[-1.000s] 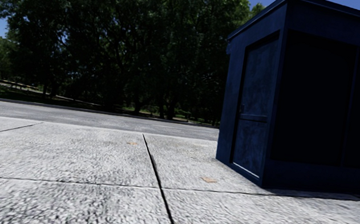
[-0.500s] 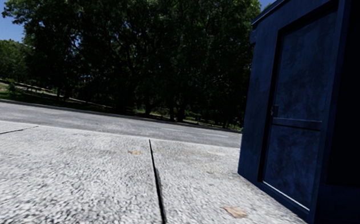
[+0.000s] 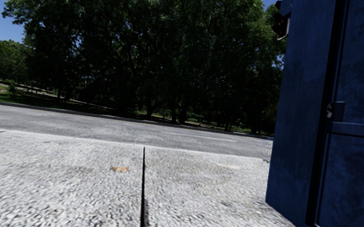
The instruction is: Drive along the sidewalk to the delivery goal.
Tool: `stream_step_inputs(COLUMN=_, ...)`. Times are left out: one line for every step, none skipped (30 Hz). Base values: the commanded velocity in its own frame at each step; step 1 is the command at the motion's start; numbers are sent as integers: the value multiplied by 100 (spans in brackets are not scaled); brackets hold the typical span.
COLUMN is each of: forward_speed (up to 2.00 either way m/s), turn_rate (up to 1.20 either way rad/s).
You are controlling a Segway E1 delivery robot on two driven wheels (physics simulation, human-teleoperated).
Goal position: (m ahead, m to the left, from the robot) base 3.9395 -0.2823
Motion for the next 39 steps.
stream_step_inputs(forward_speed=200, turn_rate=0)
stream_step_inputs(forward_speed=200, turn_rate=0)
stream_step_inputs(forward_speed=200, turn_rate=0)
stream_step_inputs(forward_speed=200, turn_rate=0)
stream_step_inputs(forward_speed=200, turn_rate=0)
stream_step_inputs(forward_speed=200, turn_rate=0)
stream_step_inputs(forward_speed=200, turn_rate=0)
stream_step_inputs(forward_speed=200, turn_rate=0)
stream_step_inputs(forward_speed=200, turn_rate=0)
stream_step_inputs(forward_speed=200, turn_rate=0)
stream_step_inputs(forward_speed=200, turn_rate=0)
stream_step_inputs(forward_speed=200, turn_rate=0)
stream_step_inputs(forward_speed=200, turn_rate=0)
stream_step_inputs(forward_speed=200, turn_rate=0)
stream_step_inputs(forward_speed=200, turn_rate=0)
stream_step_inputs(forward_speed=200, turn_rate=0)
stream_step_inputs(forward_speed=200, turn_rate=0)
stream_step_inputs(forward_speed=200, turn_rate=0)
stream_step_inputs(forward_speed=200, turn_rate=0)
stream_step_inputs(forward_speed=200, turn_rate=0)
stream_step_inputs(forward_speed=200, turn_rate=0)
stream_step_inputs(forward_speed=200, turn_rate=0)
stream_step_inputs(forward_speed=199, turn_rate=0)
stream_step_inputs(forward_speed=199, turn_rate=0)
stream_step_inputs(forward_speed=173, turn_rate=0)
stream_step_inputs(forward_speed=158, turn_rate=0)
stream_step_inputs(forward_speed=144, turn_rate=-35)
stream_step_inputs(forward_speed=144, turn_rate=-35)
stream_step_inputs(forward_speed=130, turn_rate=-50)
stream_step_inputs(forward_speed=125, turn_rate=-54)
stream_step_inputs(forward_speed=116, turn_rate=-56)
stream_step_inputs(forward_speed=116, turn_rate=-56)
stream_step_inputs(forward_speed=113, turn_rate=-56)
stream_step_inputs(forward_speed=112, turn_rate=-53)
stream_step_inputs(forward_speed=111, turn_rate=-51)
stream_step_inputs(forward_speed=111, turn_rate=-51)
stream_step_inputs(forward_speed=111, turn_rate=-51)
stream_step_inputs(forward_speed=111, turn_rate=-51)
stream_step_inputs(forward_speed=111, turn_rate=-51)
